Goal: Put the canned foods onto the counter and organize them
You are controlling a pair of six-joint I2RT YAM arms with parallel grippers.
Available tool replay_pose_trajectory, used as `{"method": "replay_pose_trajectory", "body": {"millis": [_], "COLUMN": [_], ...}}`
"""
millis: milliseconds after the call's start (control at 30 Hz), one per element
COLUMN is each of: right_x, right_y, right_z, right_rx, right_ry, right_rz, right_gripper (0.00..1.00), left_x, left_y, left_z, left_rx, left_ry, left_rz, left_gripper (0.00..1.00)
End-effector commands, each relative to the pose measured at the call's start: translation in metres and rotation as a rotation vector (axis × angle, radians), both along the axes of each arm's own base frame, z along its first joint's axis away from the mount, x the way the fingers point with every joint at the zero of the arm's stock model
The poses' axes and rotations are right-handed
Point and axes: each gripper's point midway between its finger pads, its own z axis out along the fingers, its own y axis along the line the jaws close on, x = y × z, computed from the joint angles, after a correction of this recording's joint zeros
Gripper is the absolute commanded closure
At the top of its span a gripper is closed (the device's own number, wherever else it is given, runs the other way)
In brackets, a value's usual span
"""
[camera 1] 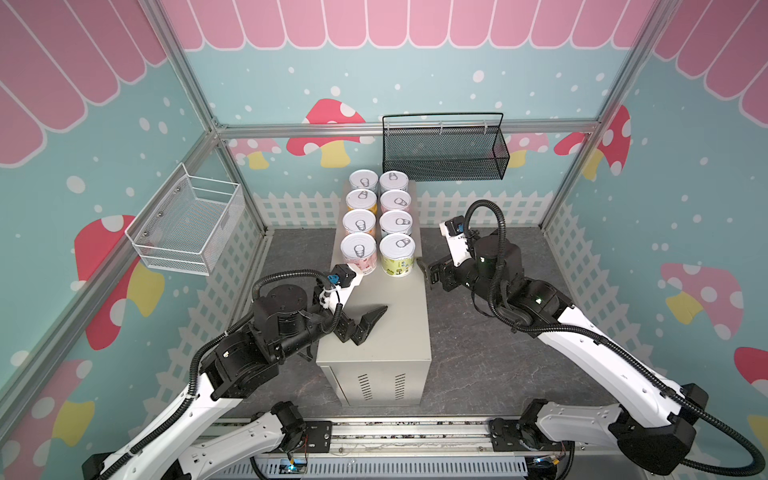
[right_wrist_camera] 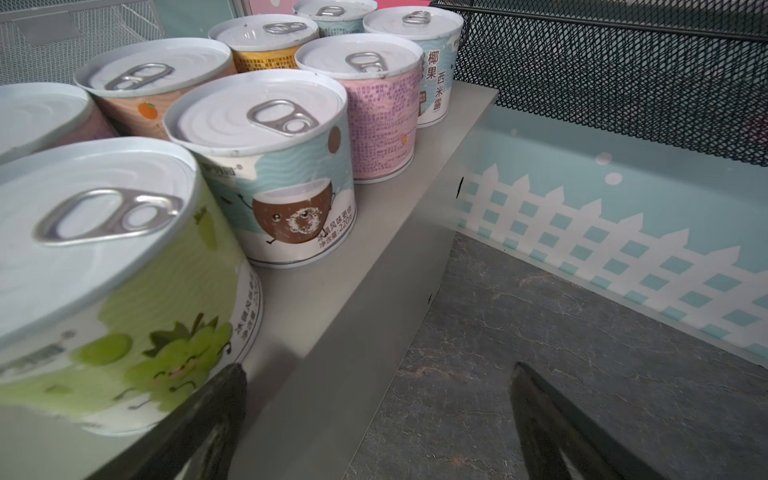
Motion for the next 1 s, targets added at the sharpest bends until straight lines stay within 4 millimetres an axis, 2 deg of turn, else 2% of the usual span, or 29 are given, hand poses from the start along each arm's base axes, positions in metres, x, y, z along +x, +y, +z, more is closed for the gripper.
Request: {"method": "replay_pose_trajectory", "body": {"millis": [0,200,367,500,767,867,967], "right_x": [0.001,0.020,0.026,0.030,0.043,0.047,0.049], "right_y": [-0.021,-0.076,-0.114,-0.133,-0.167,-0.174,-0.182], "right_z": [0.000,-0.015,-0.024,-0.031,-0.064,-0.068,-0.073], "right_rx": [-0.019,-0.031,-0.035,-0.058,-0.061,-0.039,-0.041], "right_ry": [0.017,0.095,0.114,0.120,0.195,0.199,0.207], "right_rz": [-0.076,-0.310,-0.413,-0.461,-0.523,-0.529,-0.545], "right_gripper": [0.00,0.01,0.01,0.01,0.01,0.01,0.01], "left_x": [0.001,0.001,-0.004,-0.003,0.001,0.002,0.009], "left_y": [0.009,0.026,0.056,0.090,0.172,0.188,0.185], "left_z": [-0.004,0.000,0.009,0.018,0.043,0.047,0.042], "left_rx": [0.037,0.030,0.034,0.050,0.069,0.064,0.065], "left_ry": [0.005,0.020,0.046,0.061,0.060,0.072,0.113], "left_rz": [0.028,0.105,0.220,0.381,0.819,0.904,0.903], "left_gripper": [0.01,0.01,0.01,0.01,0.01,0.00,0.01]}}
